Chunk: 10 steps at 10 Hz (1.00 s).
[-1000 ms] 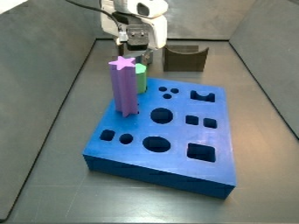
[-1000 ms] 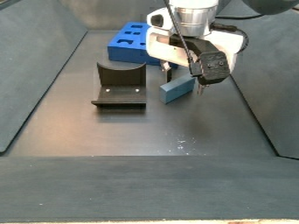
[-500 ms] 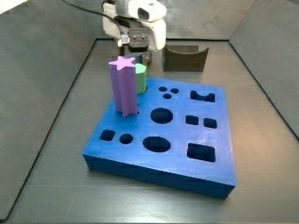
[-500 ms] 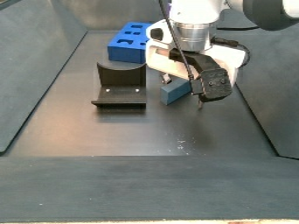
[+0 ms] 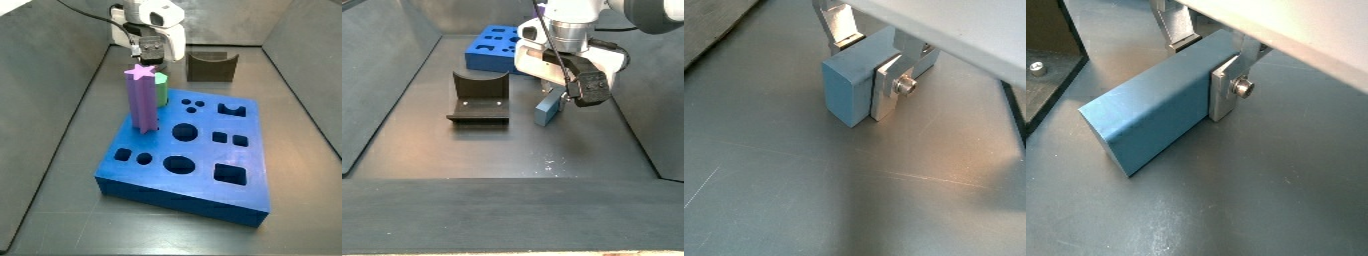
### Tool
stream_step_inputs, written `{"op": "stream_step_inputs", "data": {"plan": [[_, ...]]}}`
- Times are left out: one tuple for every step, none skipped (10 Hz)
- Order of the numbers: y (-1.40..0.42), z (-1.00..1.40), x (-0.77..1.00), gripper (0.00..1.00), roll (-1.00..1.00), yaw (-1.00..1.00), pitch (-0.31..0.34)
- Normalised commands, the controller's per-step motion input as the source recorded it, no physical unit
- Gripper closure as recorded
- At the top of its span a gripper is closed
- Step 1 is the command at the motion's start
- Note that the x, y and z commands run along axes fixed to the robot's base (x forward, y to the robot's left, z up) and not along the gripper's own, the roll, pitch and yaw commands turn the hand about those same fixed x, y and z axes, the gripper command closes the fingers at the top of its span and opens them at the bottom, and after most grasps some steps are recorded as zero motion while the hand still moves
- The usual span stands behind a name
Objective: Pick up the rectangle object. Move up. Place the rectangle object on the fixture. Regrasp the rectangle object. Move to above the board. Insert the rectangle object.
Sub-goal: Pick up the rectangle object.
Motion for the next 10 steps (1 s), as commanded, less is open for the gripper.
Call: {"op": "stream_step_inputs", "data": {"plan": [[0.00,0.00,0.00,1.00,-0.01,0.00,0.000],[0.00,0.00,0.00,1.00,-0.01,0.00,0.000],[0.00,0.00,0.00,1.00,-0.06,0.00,0.000],[0.00,0.00,0.00,1.00,-0.04,0.00,-0.046],[-0.45,0.00,0.00,1.00,0.15,0.13,0.000],[0.00,0.00,0.00,1.00,0.00,0.00,0.000],[0.00,0.00,0.00,1.00,0.00,0.00,0.000],[0.00,0.00,0.00,1.00,0.00,0.00,0.000],[0.00,0.00,0.00,1.00,0.00,0.00,0.000],[0.00,0.00,0.00,1.00,0.00,0.00,0.000]]}}
